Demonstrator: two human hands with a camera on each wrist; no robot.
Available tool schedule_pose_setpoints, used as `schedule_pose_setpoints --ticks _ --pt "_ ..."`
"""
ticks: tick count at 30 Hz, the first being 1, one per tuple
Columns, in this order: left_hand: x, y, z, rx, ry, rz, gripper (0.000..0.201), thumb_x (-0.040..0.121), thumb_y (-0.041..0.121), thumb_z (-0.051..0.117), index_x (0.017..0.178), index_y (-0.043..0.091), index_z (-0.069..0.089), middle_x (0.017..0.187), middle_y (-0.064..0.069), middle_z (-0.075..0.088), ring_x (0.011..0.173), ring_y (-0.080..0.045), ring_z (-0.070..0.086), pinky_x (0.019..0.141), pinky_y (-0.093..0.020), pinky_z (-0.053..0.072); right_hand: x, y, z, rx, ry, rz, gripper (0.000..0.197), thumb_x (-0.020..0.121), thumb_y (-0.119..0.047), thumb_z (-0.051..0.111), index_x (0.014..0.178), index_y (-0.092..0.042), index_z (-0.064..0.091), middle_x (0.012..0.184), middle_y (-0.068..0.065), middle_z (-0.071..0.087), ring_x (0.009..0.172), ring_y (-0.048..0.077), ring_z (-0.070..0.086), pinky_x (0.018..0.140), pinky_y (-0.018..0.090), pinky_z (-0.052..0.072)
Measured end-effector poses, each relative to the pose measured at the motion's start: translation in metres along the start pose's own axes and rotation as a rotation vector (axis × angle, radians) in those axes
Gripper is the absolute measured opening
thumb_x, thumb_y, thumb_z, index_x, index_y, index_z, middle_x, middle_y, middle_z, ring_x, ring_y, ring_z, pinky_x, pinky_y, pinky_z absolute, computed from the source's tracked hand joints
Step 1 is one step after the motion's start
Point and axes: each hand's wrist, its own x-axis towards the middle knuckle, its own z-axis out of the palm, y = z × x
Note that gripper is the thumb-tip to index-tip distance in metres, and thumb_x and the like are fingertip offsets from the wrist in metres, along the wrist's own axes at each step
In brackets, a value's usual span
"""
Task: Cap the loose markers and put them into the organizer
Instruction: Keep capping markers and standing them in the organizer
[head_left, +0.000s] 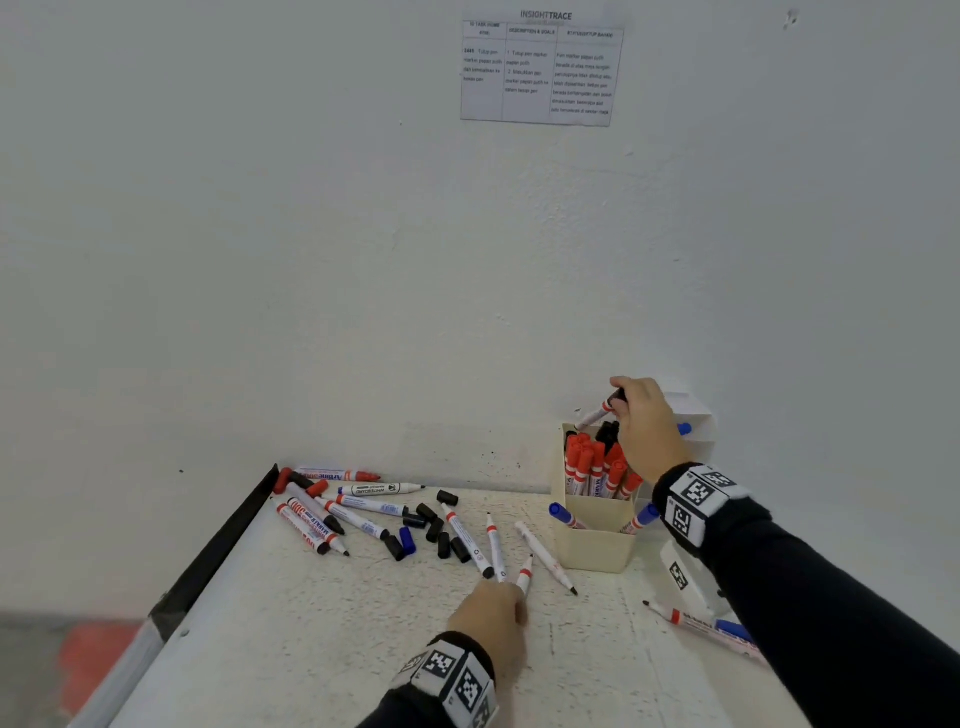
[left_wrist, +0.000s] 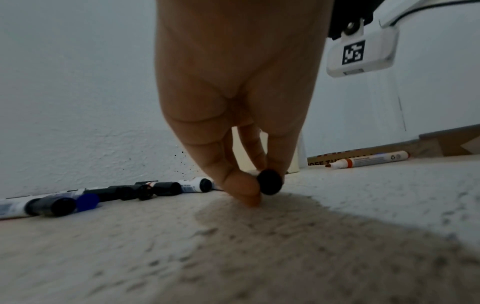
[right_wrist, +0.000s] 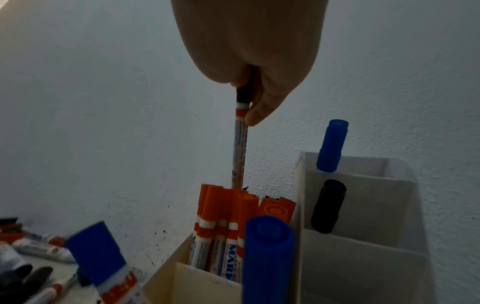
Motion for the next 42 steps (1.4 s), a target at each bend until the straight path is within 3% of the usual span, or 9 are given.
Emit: schedule_pose_setpoints --ticks 4,7,13,15,19,27,32,37,42 --pt "-0.010 -0.021 -0.018 -0.139 0.022 0.023 0.026 0.090 0.016 0.054 0.115 0.025 0.058 0.128 -0.007 0.049 0.104 -0.020 0.057 0.093 -0.027 0.049 0.007 0.009 0.018 0.036 -0.065 0.142 0.027 0.095 -0.005 0.041 0.118 -0.017 0.047 0.104 0.012 0.061 0.089 0.022 0.061 0.066 0.017 0.043" --pt "-0.018 -0.041 -0.031 -0.255 0.015 0.056 0.042 0.089 0.015 0.057 0.128 0.027 0.047 0.125 -0.007 0.054 0.086 -0.013 0.055 0.084 -0.023 0.053 0.013 0.010 0.028 -0.036 0.010 0.106 0.011 0.095 -0.009 0.043 0.099 -0.016 0.051 0.089 0.008 0.061 0.083 0.025 0.061 0.071 0.031 0.049" --pt "-0.028 -0.075 -0.053 -0.283 0.101 -0.026 0.053 0.091 0.012 0.053 0.140 0.018 0.036 0.125 -0.004 0.056 0.099 -0.014 0.058 0.089 -0.024 0.051 0.019 0.019 0.049 -0.373 -0.448 0.183 0.045 0.099 -0.036 0.028 0.132 -0.012 0.046 0.147 0.009 0.033 0.128 0.029 0.040 0.108 0.040 0.032" --pt "-0.028 -0.084 -0.057 -0.299 0.122 -0.055 0.049 0.091 0.011 0.051 0.139 0.017 0.039 0.127 -0.005 0.056 0.101 -0.014 0.060 0.087 -0.022 0.052 0.015 0.016 0.053 -0.372 -0.448 0.143 0.044 0.099 -0.035 0.031 0.134 -0.011 0.043 0.149 0.008 0.031 0.131 0.027 0.037 0.109 0.039 0.030" --pt "-0.026 -0.095 -0.059 -0.392 0.103 -0.070 0.048 0.090 0.012 0.054 0.136 0.018 0.043 0.110 -0.003 0.059 0.067 -0.004 0.056 0.055 -0.012 0.052 0.008 0.016 0.059 -0.367 -0.480 0.080 0.029 0.097 -0.039 0.031 0.100 -0.016 0.049 0.101 0.002 0.056 0.103 0.025 0.056 0.086 0.035 0.040" --pt "-0.024 -0.106 -0.060 -0.561 0.159 -0.217 0.038 0.088 0.014 0.055 0.125 0.016 0.050 0.107 -0.005 0.056 0.076 -0.017 0.061 0.056 -0.020 0.055 -0.001 -0.006 0.055 -0.511 -0.358 0.105 0.045 0.097 -0.036 0.033 0.136 -0.013 0.038 0.149 0.008 0.026 0.134 0.027 0.028 0.109 0.041 0.025" --pt "-0.028 -0.115 -0.063 -0.754 0.236 -0.308 0.029 0.082 0.009 0.063 0.108 0.016 0.051 0.097 -0.005 0.059 0.076 -0.017 0.062 0.053 -0.026 0.057 -0.021 -0.053 0.072 -0.289 -0.160 -0.248 0.021 0.091 -0.017 0.048 0.099 -0.011 0.066 0.118 0.005 0.054 0.112 0.021 0.042 0.096 0.032 0.037" --pt "-0.035 -0.125 -0.064 -0.728 0.303 -0.308 0.028 0.085 0.011 0.061 0.109 0.016 0.049 0.101 -0.006 0.056 0.079 -0.017 0.059 0.057 -0.023 0.055 -0.051 -0.065 0.114 -0.145 -0.499 -0.098 0.024 0.093 -0.018 0.045 0.109 -0.016 0.063 0.113 0.001 0.058 0.103 0.015 0.054 0.093 0.025 0.043" --pt "-0.036 -0.134 -0.058 -0.446 0.412 -0.232 0.024 0.096 0.012 0.038 0.117 0.011 0.050 0.095 -0.002 0.052 0.075 -0.012 0.048 0.064 -0.019 0.043 -0.085 -0.049 0.148 -0.430 -0.676 -0.040 0.038 0.093 -0.019 0.044 0.130 -0.025 0.049 0.126 0.004 0.042 0.115 0.022 0.041 0.095 0.032 0.041"
